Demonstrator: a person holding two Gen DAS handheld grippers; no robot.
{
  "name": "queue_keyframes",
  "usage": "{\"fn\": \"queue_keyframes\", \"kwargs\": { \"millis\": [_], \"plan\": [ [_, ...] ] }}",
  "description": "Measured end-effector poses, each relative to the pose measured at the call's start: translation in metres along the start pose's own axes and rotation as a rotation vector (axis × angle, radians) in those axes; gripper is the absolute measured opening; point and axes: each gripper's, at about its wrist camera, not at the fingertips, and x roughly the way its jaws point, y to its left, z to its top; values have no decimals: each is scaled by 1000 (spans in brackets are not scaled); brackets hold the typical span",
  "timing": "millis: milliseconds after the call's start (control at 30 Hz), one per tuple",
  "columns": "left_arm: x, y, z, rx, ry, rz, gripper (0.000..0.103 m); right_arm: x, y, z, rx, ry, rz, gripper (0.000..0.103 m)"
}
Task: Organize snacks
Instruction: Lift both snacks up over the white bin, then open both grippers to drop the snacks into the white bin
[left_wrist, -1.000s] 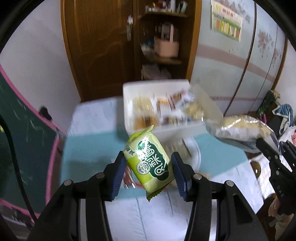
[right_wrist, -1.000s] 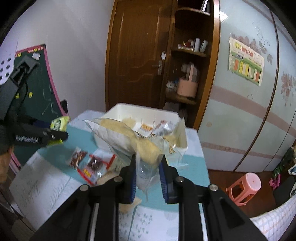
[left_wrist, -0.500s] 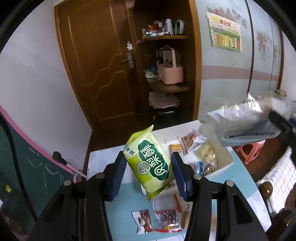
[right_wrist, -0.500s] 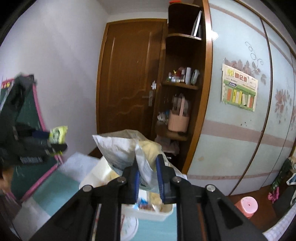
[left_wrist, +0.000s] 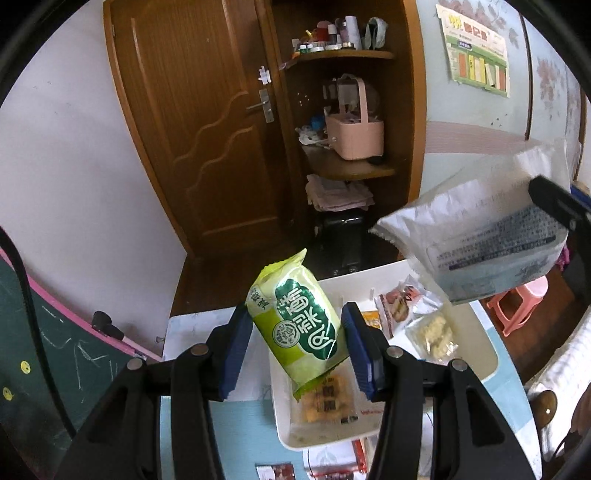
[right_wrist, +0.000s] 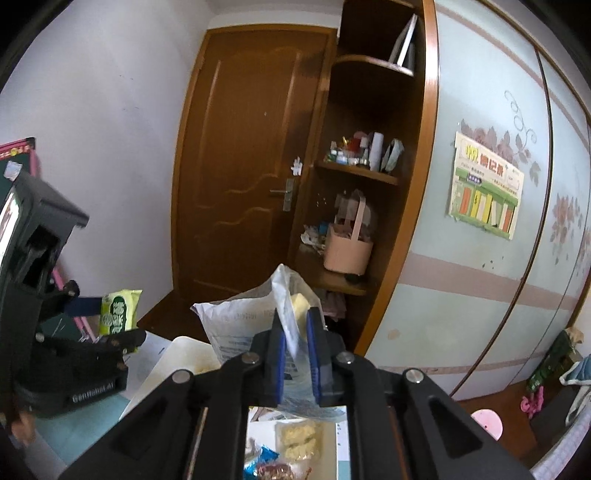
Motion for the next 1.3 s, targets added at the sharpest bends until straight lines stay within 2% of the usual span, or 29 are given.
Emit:
{"fn": "queue_keyframes", "kwargs": {
  "millis": [367, 400, 467, 500, 533, 567, 633, 733, 800, 1300],
  "plan": [
    [42, -13, -2, 21, 37, 1, 50, 42, 3, -4, 15, 81, 9, 11],
    [44, -14, -3, 25, 44, 3, 53, 47, 2, -6, 27, 102, 16, 12],
    [48, -16, -5, 31, 56, 15, 74, 53, 1, -11, 42, 137, 23, 13],
    [47, -16, -6, 35, 54, 17, 89, 57, 0, -13, 46, 153, 21, 14],
    [46, -17, -7, 39, 46, 19, 97, 59, 0, -17, 42, 164, 15, 18],
    [44, -18, -9, 46, 34, 16, 97, 61, 0, -20, 35, 171, 12, 22],
    [43, -21, -11, 66, 30, 14, 98, 61, 1, -27, 25, 177, 7, 43],
    [43, -28, -17, 98, 44, 23, 98, 54, 2, -31, 17, 142, -15, 67],
    [42, -32, -19, 113, 46, 28, 98, 50, 3, -31, 15, 129, -17, 72],
    [3, -32, -35, 101, 37, -20, 98, 15, 2, -43, 42, 170, 14, 72]
  ]
}}
